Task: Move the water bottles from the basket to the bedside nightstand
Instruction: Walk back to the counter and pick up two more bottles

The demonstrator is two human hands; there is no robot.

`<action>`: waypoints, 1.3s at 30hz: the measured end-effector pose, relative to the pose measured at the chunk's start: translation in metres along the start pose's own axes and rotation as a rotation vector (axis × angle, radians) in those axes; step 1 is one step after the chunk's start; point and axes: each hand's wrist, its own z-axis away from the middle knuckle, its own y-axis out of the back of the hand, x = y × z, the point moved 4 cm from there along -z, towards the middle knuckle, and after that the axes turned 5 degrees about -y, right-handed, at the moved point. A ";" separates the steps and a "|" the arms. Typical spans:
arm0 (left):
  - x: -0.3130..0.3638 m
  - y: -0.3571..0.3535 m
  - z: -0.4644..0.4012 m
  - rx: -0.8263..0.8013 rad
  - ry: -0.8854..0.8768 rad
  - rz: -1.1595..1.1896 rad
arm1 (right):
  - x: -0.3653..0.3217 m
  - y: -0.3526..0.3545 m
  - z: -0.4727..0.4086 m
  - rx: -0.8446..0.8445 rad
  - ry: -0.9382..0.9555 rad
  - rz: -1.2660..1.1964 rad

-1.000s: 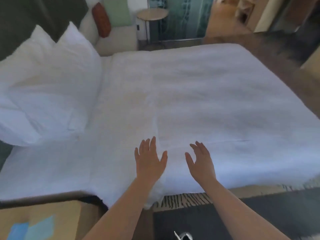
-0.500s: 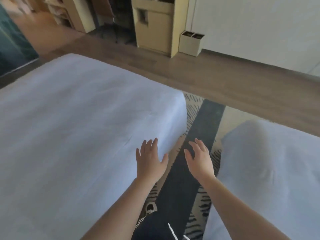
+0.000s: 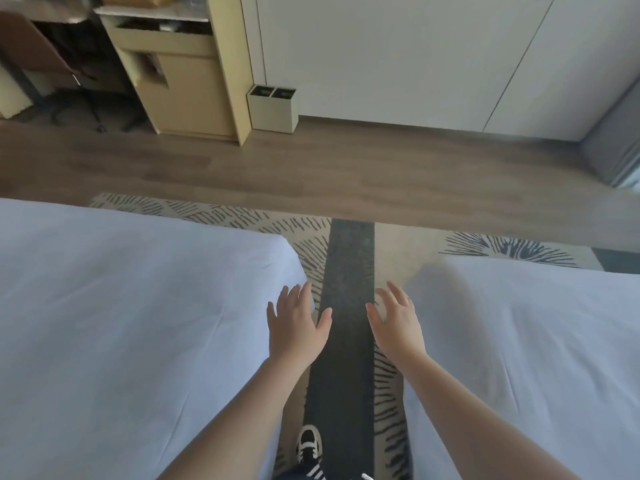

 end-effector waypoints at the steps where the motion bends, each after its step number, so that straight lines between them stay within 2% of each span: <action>1: -0.002 0.001 -0.018 0.000 -0.006 0.006 | -0.008 0.000 -0.017 0.006 0.004 -0.001; 11: -0.020 0.007 -0.178 -0.052 -0.026 0.025 | -0.048 -0.009 -0.166 0.022 -0.021 -0.005; 18: -0.021 0.003 -0.312 0.004 -0.007 0.072 | -0.078 -0.024 -0.315 -0.025 0.067 0.013; 27: -0.026 0.025 -0.521 0.034 0.213 0.057 | -0.166 -0.023 -0.549 -0.145 0.273 0.076; 33: -0.054 0.054 -0.605 0.120 0.348 0.070 | -0.234 -0.047 -0.645 -0.212 0.370 0.063; 39: -0.121 0.069 -0.667 0.154 0.501 0.072 | -0.309 -0.100 -0.720 -0.320 0.474 0.086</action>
